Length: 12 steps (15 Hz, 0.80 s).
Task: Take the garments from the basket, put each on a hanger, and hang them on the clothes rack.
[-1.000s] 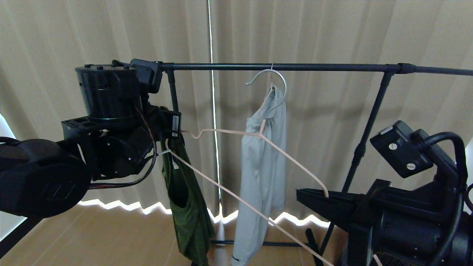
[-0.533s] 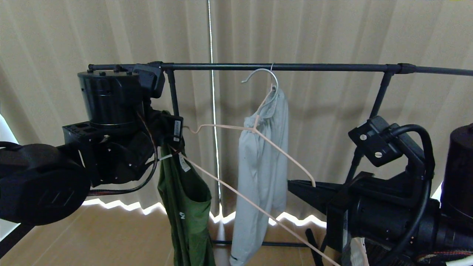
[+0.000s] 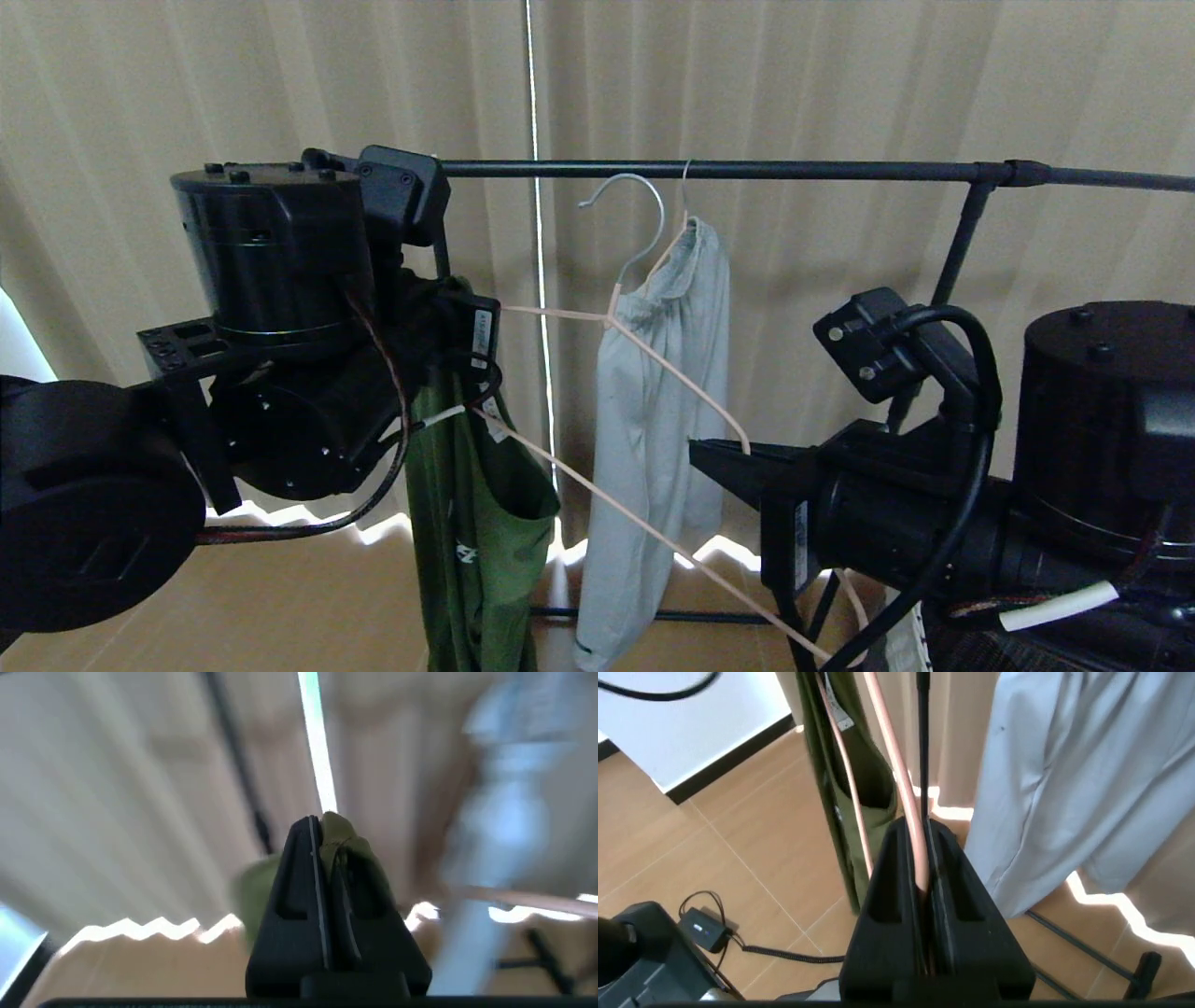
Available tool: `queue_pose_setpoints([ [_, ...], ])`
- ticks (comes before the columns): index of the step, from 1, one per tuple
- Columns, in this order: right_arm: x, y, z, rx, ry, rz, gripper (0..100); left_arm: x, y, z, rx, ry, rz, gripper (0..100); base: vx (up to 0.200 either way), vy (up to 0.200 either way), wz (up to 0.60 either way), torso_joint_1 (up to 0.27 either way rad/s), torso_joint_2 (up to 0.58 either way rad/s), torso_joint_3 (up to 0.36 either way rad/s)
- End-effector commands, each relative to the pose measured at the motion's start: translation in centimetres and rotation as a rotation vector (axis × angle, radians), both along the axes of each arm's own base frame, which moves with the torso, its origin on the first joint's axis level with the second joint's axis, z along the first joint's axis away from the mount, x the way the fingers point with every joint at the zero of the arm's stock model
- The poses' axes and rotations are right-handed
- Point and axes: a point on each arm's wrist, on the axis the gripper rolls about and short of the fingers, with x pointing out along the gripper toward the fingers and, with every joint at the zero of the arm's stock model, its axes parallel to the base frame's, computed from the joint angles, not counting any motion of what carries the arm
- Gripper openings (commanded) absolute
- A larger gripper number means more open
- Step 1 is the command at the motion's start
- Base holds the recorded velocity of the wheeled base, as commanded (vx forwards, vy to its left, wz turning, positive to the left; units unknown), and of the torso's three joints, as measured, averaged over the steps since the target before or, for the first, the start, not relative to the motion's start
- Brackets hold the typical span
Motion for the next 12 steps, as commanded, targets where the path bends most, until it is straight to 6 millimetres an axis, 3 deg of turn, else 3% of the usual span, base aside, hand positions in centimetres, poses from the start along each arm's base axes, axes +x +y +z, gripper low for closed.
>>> queue_pose_setpoints([
  [1,0.7,0.9,-0.7,-0.02,0.015,-0.001,0,-0.9,-0.6,0.4,-0.01,-0.01,-0.046,0,0.0,0.0,0.0,0.0,0.0,0.0],
  [8,2.9,2.9,-1.3,-0.028,0.031,-0.024,0,-4.5,-2.5,2.0,-0.09,-0.034,-0.276,0,0.0,0.0,0.0,0.0,0.0,0.0],
  [12,3.2,3.0,-0.9,-0.021,0.018,-0.028,0,-5.6,-1.8,2.4,-0.108,-0.034,-0.398,0,0.0,0.0,0.0,0.0,0.0,0.0],
])
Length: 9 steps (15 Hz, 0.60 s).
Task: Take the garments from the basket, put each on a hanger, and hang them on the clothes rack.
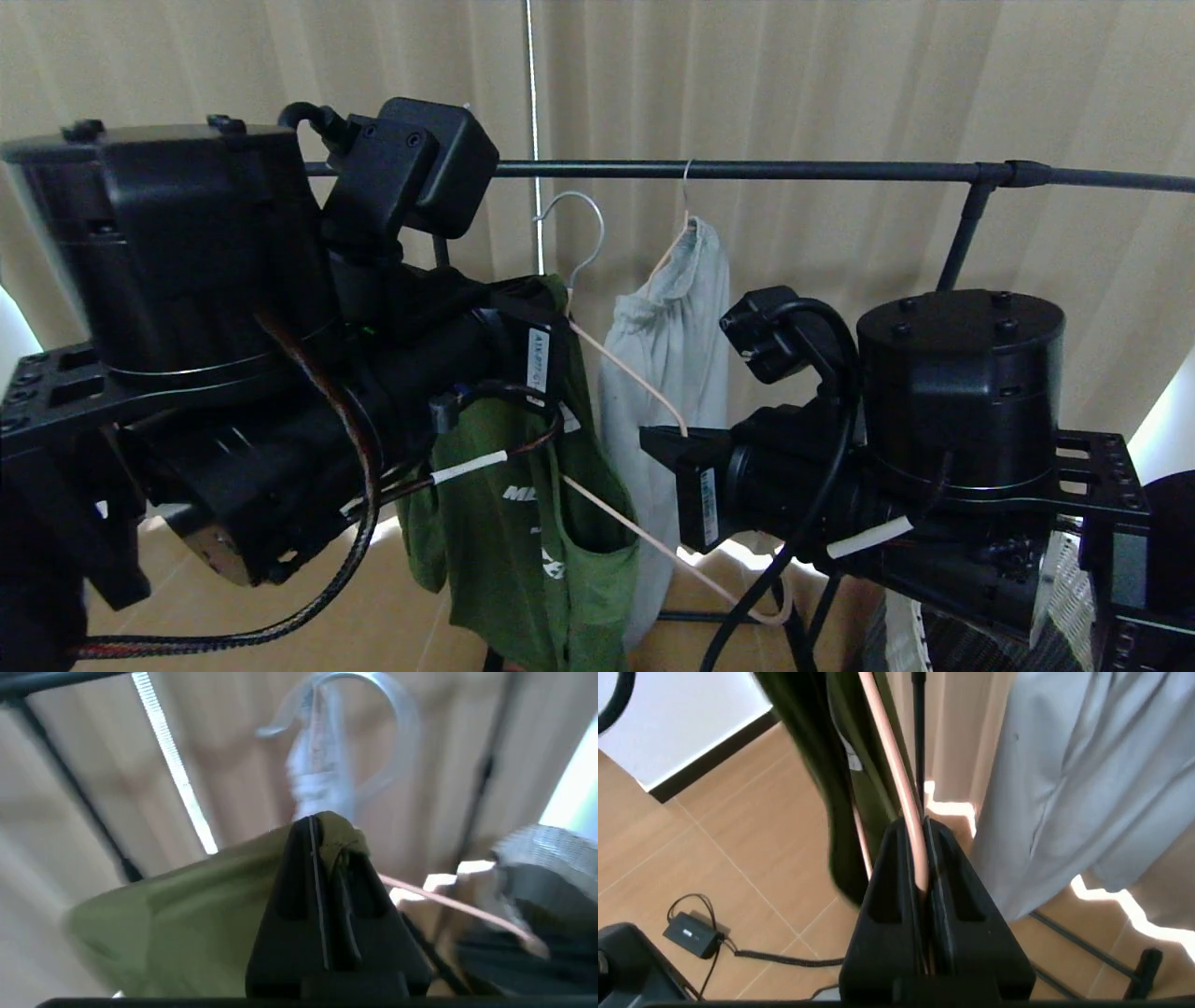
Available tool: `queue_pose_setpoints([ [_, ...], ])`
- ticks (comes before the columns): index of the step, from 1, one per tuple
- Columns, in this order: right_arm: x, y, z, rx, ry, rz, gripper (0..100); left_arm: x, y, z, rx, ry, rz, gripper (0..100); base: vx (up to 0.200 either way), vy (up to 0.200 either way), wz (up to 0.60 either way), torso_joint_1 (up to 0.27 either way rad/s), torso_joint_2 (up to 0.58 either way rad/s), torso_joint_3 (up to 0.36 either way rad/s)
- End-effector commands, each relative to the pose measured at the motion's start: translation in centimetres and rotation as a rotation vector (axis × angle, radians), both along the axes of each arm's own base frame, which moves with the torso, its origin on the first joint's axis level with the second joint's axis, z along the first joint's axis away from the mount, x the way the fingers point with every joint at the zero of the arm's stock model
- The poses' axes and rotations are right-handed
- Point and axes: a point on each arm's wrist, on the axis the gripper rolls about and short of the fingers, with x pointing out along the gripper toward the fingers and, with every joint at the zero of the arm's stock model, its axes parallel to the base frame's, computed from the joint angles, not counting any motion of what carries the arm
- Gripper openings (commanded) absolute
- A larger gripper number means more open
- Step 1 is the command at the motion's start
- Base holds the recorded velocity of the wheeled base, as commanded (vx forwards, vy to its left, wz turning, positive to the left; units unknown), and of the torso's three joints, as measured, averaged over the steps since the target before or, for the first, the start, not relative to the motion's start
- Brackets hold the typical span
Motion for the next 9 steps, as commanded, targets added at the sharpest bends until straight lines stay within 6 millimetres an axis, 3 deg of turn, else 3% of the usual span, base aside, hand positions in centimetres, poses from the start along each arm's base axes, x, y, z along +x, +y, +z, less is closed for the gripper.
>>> queue_pose_setpoints([
  [1,0.3,-0.2,0.2,0.003,-0.005,-0.012,0,-0.7,0.8,0.2,-0.006,-0.006,-0.024,0,0.0,0.0,0.0,0.0,0.0,0.0],
  [9,-0.5,-2.0,2.4,0.052,-0.058,-0.024,0,-1.6,2.0,-1.5,0.03,0.036,-0.057,0,0.0,0.0,0.0,0.0,0.0,0.0],
])
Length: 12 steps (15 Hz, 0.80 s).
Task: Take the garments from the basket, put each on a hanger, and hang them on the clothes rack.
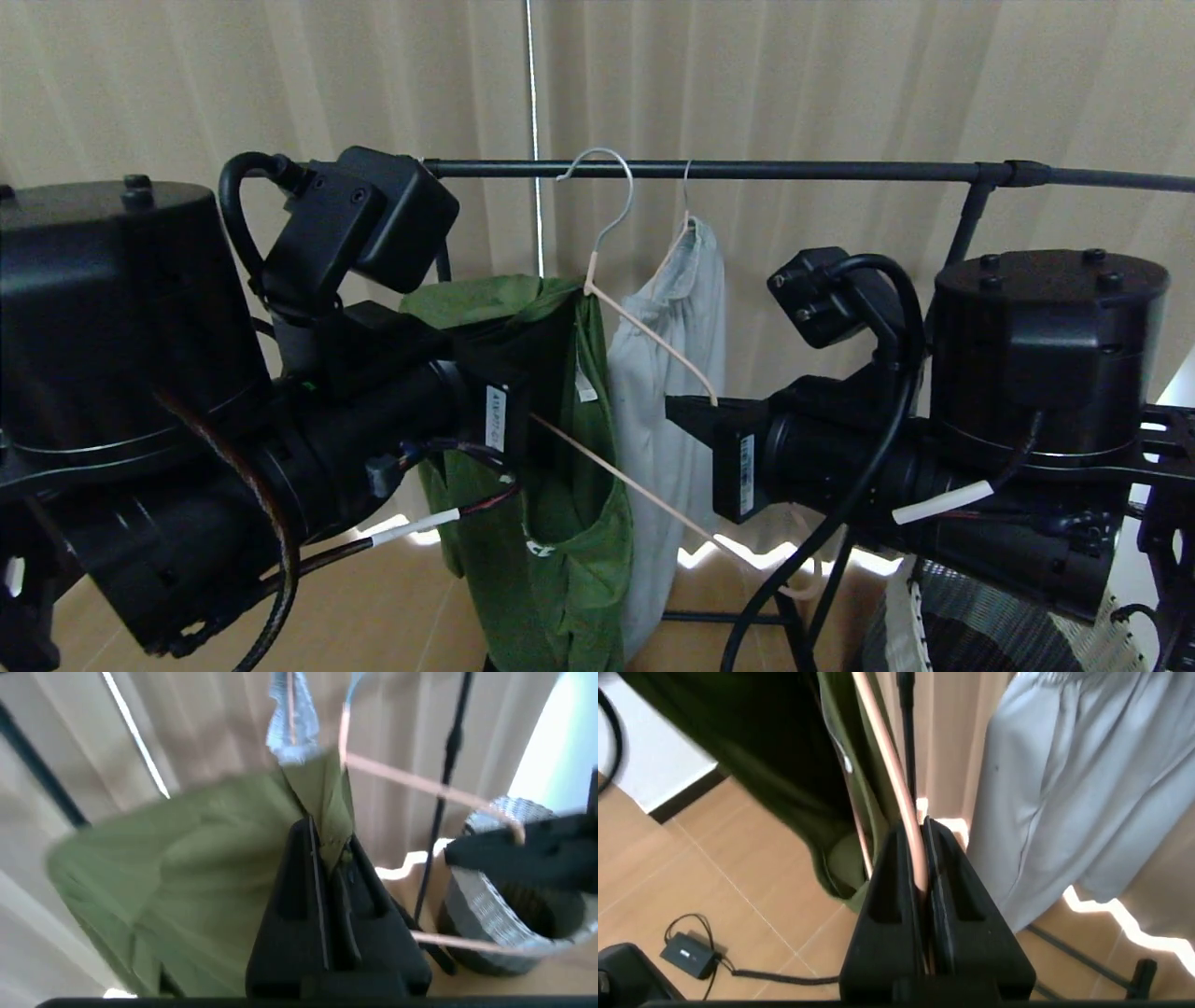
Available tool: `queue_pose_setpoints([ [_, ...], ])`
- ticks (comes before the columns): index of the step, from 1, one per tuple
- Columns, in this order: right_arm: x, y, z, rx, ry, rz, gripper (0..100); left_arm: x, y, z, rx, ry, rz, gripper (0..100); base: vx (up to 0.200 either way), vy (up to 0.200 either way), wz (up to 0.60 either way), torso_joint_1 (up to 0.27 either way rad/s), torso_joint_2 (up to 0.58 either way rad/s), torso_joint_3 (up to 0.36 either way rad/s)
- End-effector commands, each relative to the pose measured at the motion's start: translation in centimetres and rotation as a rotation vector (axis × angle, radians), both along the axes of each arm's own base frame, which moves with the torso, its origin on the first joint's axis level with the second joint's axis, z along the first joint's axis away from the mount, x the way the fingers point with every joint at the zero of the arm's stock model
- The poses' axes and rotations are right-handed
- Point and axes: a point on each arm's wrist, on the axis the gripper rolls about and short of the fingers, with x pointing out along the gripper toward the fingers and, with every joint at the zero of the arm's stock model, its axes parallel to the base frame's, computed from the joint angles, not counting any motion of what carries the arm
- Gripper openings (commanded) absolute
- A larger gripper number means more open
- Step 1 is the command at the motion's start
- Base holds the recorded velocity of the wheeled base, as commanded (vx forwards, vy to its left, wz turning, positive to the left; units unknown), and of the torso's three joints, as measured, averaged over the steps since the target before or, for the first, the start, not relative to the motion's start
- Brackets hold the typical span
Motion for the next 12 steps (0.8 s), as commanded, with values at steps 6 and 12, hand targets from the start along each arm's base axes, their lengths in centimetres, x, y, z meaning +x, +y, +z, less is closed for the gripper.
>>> queue_pose_setpoints([
  [6,-0.8,-1.7,1.6,0.032,-0.046,-0.013,0,-1.1,1.2,-1.0,0.022,0.016,-0.054,100,0.0,0.0,0.0,0.0,0.0,0.0],
  [12,-1.8,-7.1,1.7,0.02,-0.082,-0.022,0,-0.7,6.2,-1.8,0.1,-0.02,-0.031,100,0.0,0.0,0.0,0.0,0.0,0.0],
])
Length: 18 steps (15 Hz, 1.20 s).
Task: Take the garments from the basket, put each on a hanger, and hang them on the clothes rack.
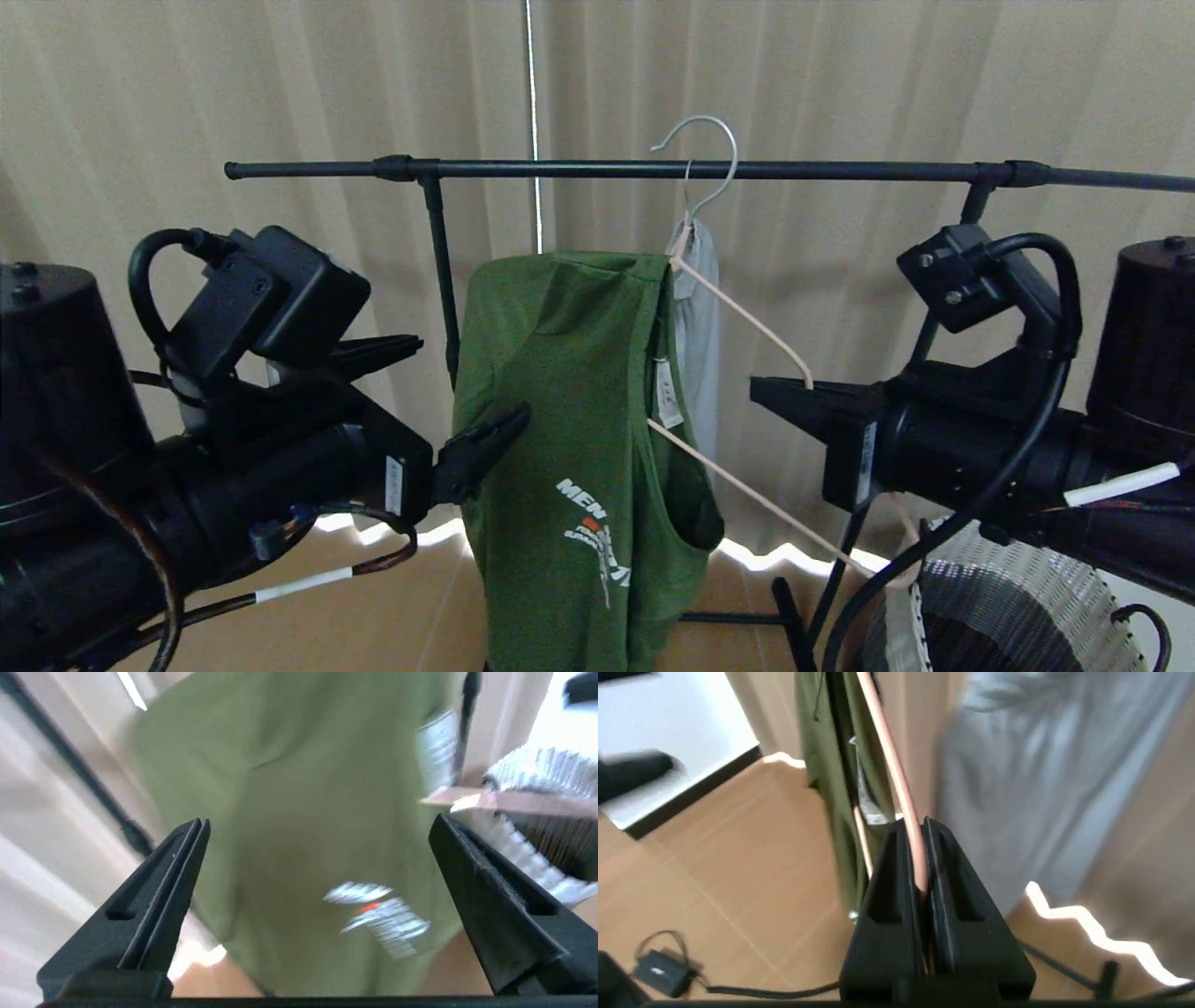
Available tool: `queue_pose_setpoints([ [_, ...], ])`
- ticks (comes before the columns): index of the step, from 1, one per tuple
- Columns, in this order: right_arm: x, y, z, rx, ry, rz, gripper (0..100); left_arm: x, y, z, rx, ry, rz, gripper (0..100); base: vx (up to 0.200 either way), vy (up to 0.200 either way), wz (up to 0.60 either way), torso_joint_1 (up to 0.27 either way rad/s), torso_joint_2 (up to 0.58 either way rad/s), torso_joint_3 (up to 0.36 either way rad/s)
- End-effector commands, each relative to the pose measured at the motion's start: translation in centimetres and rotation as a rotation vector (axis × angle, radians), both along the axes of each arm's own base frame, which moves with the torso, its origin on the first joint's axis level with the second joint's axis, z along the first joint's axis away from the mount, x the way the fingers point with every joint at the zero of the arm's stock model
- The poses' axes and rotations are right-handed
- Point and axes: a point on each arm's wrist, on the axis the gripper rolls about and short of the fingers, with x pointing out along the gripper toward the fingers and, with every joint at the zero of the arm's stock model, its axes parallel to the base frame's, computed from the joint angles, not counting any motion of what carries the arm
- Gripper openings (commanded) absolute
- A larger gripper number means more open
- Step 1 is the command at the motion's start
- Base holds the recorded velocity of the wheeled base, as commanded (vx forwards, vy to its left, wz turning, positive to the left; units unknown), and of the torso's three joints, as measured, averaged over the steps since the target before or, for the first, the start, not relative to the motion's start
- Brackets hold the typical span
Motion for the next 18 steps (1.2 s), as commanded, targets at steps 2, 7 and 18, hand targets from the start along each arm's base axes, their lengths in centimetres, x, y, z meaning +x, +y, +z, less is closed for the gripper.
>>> queue_pose_setpoints([
  [2,-1.4,-4.1,0.8,0.025,-0.049,0.107,0,0.3,1.7,0.6,-0.019,-0.024,-0.021,100,0.0,0.0,0.0,0.0,0.0,0.0],
  [7,-1.2,-4.7,-0.3,-0.01,-0.033,0.182,0,0.4,1.5,1.2,-0.014,-0.115,-0.093,100,0.0,0.0,0.0,0.0,0.0,0.0],
  [18,-1.1,-1.8,-1.2,-0.06,-0.016,0.319,0,3.0,0.5,0.1,0.26,-0.313,-0.248,100,0.0,0.0,0.0,0.0,0.0,0.0],
])
